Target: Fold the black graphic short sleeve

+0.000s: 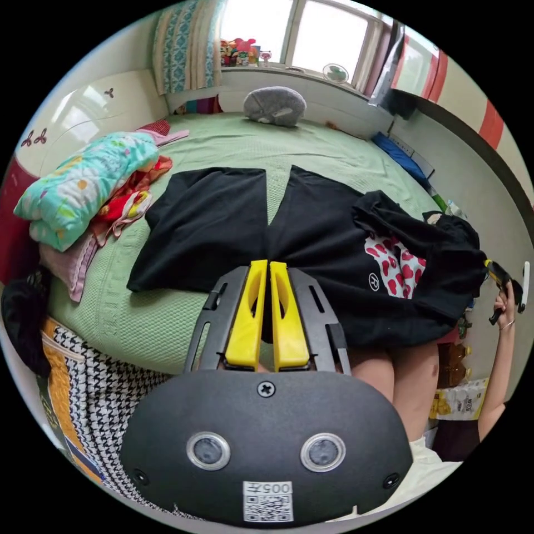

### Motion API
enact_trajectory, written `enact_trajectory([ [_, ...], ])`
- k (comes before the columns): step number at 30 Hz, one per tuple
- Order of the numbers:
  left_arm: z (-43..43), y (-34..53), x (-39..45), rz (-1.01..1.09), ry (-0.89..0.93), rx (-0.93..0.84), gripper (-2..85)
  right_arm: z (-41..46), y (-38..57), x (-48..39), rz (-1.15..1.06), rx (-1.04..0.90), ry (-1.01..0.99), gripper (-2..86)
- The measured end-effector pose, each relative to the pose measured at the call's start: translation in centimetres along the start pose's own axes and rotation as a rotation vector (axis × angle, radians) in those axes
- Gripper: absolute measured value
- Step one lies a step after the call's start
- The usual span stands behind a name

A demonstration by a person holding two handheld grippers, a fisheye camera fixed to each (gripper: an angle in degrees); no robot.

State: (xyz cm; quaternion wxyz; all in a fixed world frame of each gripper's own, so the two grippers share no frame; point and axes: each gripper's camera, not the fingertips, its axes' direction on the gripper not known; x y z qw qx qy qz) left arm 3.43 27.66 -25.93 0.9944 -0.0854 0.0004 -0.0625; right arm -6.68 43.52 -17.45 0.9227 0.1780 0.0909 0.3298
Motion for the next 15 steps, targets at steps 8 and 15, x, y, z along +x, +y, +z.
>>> enact_trajectory([
  [8,0.8,-0.9,-1.1,-0.014,-0.017,0.004,5.9,0.2,2.4,-3.7,-0.055,0.021,0.053,3.0],
  [15,3.4,-10.2,2.6,0.087,0.020,0.059,8.4,2.2,2.6,-16.2,-0.413,0.039,-0.123,11.0],
])
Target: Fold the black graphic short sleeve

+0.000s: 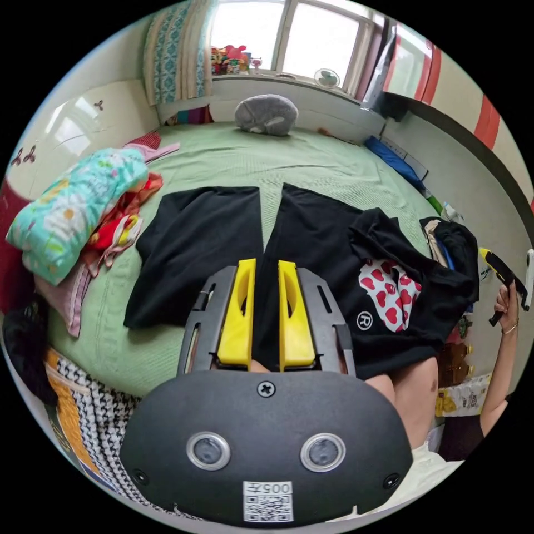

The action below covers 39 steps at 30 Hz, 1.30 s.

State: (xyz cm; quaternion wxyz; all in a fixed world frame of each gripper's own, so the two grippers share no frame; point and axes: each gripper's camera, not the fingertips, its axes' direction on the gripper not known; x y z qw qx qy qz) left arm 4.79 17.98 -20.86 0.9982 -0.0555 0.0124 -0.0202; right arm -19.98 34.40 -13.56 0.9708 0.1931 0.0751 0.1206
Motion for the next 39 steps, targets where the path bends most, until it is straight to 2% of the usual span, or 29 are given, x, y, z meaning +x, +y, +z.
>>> enact_trajectory([
  [4,5.7,-6.6,3.4,0.121,0.028,-0.046,11.5,8.1,-1.4,-7.6,-0.083,-0.085,-0.069,12.3],
  [7,9.7,-11.0,5.1,0.195,-0.025,-0.101,12.5,14.1,-1.8,-12.8,-0.174,-0.176,0.017,11.7],
  [12,15.4,-16.1,4.7,0.163,-0.045,-0.213,13.0,22.1,-2.7,-16.9,-0.256,-0.300,0.138,11.1],
  [16,18.0,-17.4,4.5,0.136,0.004,-0.232,10.9,25.1,-3.0,-16.6,-0.198,-0.284,0.258,1.4],
  [19,17.8,-17.4,4.6,0.125,-0.022,-0.185,8.8,24.2,-3.0,-15.6,-0.189,-0.223,0.216,-1.2],
  [21,17.2,-17.6,4.8,0.157,0.006,-0.170,4.3,23.1,-3.2,-14.6,-0.169,-0.180,0.228,-1.4],
  [27,12.2,-19.3,3.5,0.172,0.017,-0.089,1.0,18.2,-5.8,-9.7,-0.074,-0.037,0.336,-1.5],
  [34,4.4,-20.8,-2.5,0.079,-0.136,0.036,0.4,17.7,-15.2,-5.4,0.011,0.058,0.500,-1.5],
  [39,1.7,-21.3,-7.4,-0.024,-0.211,0.065,0.3,20.6,-23.4,-4.1,0.166,0.042,0.470,-1.4],
])
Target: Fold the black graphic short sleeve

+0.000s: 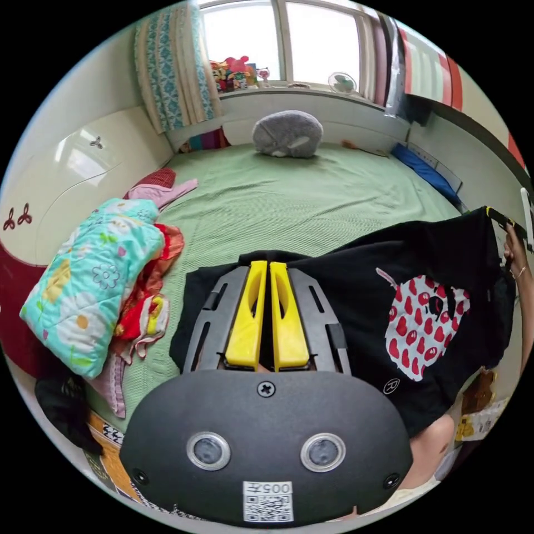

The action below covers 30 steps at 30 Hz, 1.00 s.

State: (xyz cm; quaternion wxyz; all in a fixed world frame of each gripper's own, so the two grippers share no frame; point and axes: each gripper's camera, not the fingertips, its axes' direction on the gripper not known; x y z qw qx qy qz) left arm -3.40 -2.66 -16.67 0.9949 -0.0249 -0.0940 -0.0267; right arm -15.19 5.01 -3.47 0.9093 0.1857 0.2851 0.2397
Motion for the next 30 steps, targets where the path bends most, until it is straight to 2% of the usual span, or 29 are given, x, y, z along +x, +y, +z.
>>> enact_trajectory([
  [4,1.0,0.0,-3.4,-0.106,-0.040,-0.037,0.4,3.9,-1.8,-1.7,0.076,-0.235,-0.189,-0.4],
  [6,1.8,0.1,-4.6,-0.144,0.019,-0.058,0.4,4.7,0.4,-2.9,0.009,-0.255,-0.299,1.0],
  [8,2.4,0.3,-5.4,-0.177,0.063,-0.067,0.4,4.8,5.4,-5.0,-0.192,-0.261,-0.386,4.3],
  [11,2.6,-0.1,-4.9,-0.124,0.002,-0.082,0.4,4.4,13.8,-7.1,-0.428,-0.347,-0.392,7.6],
  [16,1.7,-1.2,-4.3,-0.058,-0.027,-0.085,0.5,2.8,23.1,-8.3,-0.578,-0.416,-0.465,9.5],
  [18,1.2,-1.5,-4.3,-0.052,-0.021,-0.088,0.5,3.0,25.2,-9.2,-0.644,-0.442,-0.415,9.4],
  [19,0.8,-1.6,-4.3,-0.048,-0.017,-0.088,0.5,2.7,25.8,-9.3,-0.679,-0.395,-0.373,8.5],
  [23,-1.0,-1.6,-4.7,-0.047,0.012,-0.086,0.5,0.9,24.8,-6.0,-0.597,-0.341,-0.324,-0.8],
  [27,-2.7,-1.7,-4.5,-0.024,0.017,-0.089,0.5,-0.8,24.3,0.0,-0.452,-0.313,-0.201,-1.5],
  [28,-3.3,-1.8,-4.4,-0.018,0.020,-0.085,0.5,-1.0,24.5,2.4,-0.399,-0.338,-0.134,-1.6],
  [30,-4.2,-1.9,-4.5,-0.020,0.031,-0.084,0.5,-1.3,25.3,6.2,-0.298,-0.390,-0.122,-1.6],
])
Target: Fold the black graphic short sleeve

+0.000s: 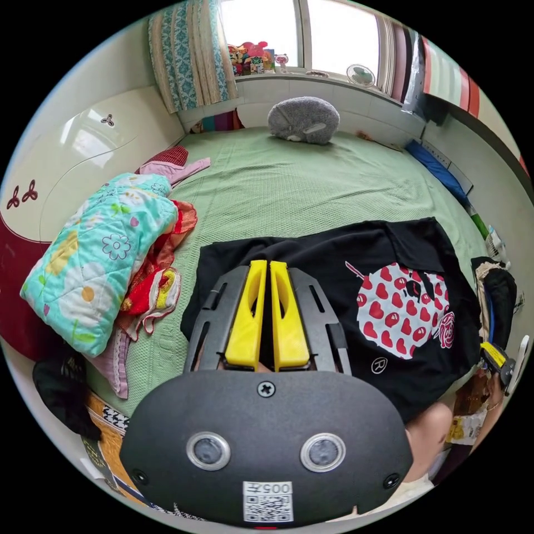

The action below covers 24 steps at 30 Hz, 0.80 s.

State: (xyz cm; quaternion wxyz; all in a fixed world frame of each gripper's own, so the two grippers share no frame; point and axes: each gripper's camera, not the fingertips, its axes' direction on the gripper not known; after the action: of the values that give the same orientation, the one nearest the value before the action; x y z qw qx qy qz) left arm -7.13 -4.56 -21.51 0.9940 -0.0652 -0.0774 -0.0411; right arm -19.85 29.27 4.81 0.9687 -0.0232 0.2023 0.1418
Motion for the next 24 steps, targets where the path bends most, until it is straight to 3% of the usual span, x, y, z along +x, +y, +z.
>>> enact_trajectory([
  [2,-0.9,0.0,-0.3,-0.017,0.030,-0.005,0.5,0.6,3.2,4.0,0.149,-0.088,-0.094,-1.4],
  [4,-1.5,-0.1,-0.5,-0.029,0.052,-0.011,0.5,1.2,5.5,5.3,0.164,-0.145,-0.126,-1.0],
  [9,-3.2,-0.4,-0.2,0.002,0.041,-0.019,0.5,-1.9,8.0,3.3,0.087,-0.047,-0.102,1.5],
  [13,-4.1,-0.6,0.2,0.010,0.026,-0.023,0.5,-5.7,7.2,-4.4,-0.209,0.073,-0.318,7.2],
  [17,-4.3,-0.5,0.2,0.005,0.010,-0.034,0.5,-6.9,7.7,-14.8,-0.496,0.066,-0.541,9.4],
  [24,-4.6,-0.7,-0.1,-0.003,-0.005,-0.064,0.6,-4.8,8.1,-26.9,-0.754,-0.034,-0.428,9.6],
])
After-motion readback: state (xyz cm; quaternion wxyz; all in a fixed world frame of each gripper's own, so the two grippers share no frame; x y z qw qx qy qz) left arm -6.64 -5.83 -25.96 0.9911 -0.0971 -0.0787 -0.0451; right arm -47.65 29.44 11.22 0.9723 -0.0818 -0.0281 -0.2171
